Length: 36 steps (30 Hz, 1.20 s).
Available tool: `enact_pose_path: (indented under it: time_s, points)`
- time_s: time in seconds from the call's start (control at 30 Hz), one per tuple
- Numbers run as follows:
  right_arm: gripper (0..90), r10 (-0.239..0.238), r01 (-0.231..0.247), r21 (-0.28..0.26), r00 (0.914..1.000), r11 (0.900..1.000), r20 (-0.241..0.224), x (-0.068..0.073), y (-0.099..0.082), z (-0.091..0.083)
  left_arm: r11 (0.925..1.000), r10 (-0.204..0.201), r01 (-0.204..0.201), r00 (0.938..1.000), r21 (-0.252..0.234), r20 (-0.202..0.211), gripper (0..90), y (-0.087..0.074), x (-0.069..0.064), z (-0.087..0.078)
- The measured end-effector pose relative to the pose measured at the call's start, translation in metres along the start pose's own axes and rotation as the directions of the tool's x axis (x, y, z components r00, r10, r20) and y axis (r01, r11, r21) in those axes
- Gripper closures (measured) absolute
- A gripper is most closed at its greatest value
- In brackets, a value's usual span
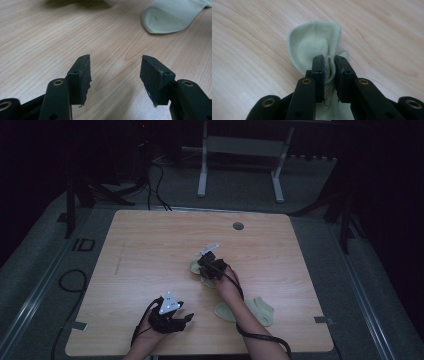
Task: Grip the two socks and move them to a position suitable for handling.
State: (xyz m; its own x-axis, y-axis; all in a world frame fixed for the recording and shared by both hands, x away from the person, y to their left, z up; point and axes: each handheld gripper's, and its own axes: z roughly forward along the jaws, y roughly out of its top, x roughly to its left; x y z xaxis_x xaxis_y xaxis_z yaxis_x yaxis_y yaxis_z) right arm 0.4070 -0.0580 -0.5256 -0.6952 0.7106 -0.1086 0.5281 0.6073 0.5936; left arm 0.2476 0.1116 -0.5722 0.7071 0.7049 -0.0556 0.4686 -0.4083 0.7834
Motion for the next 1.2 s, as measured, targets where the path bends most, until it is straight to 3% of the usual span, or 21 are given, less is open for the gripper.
enact_pose_path:
  time_s: [0.13,0.2,0.37,0.63,0.97,1.1,1.2]
  points:
    - [78.9,-0.014,0.014,-0.030,0.9999,0.9995,0.006,-0.007,0.004,-0.024,1.0000,0.003,-0.003,1.0000,-0.002,0.001,41.8,0.000,-0.001,0.000]
    - [79.0,-0.021,0.021,-0.032,0.9996,0.9993,0.019,-0.011,0.004,-0.034,0.9999,-0.015,0.015,0.9997,-0.006,0.021,41.7,0.000,0.001,0.000]
    - [78.9,-0.001,0.002,-0.039,0.9994,0.9992,0.036,-0.028,-0.001,-0.057,0.9997,-0.020,0.020,0.9997,-0.011,0.015,41.7,0.000,0.002,-0.001]
    - [78.8,0.034,-0.032,-0.031,0.9978,0.9990,0.057,-0.051,-0.023,-0.076,0.9998,-0.015,0.016,0.9994,-0.011,0.030,41.8,0.000,-0.001,0.000]
    - [78.8,0.041,-0.041,-0.003,0.9964,0.9992,0.075,-0.058,-0.054,-0.074,1.0000,-0.007,0.007,0.9993,-0.003,0.036,41.7,0.001,-0.003,0.003]
    - [78.6,0.051,-0.054,0.041,0.9961,0.9977,0.072,-0.061,-0.074,-0.056,1.0000,0.007,-0.007,0.9992,0.002,0.039,41.7,0.003,-0.005,0.005]
    - [78.2,0.057,-0.061,0.061,0.9960,0.9963,0.069,-0.059,-0.081,-0.046,1.0000,-0.004,0.005,0.9988,-0.004,0.048,41.8,0.005,-0.006,0.007]
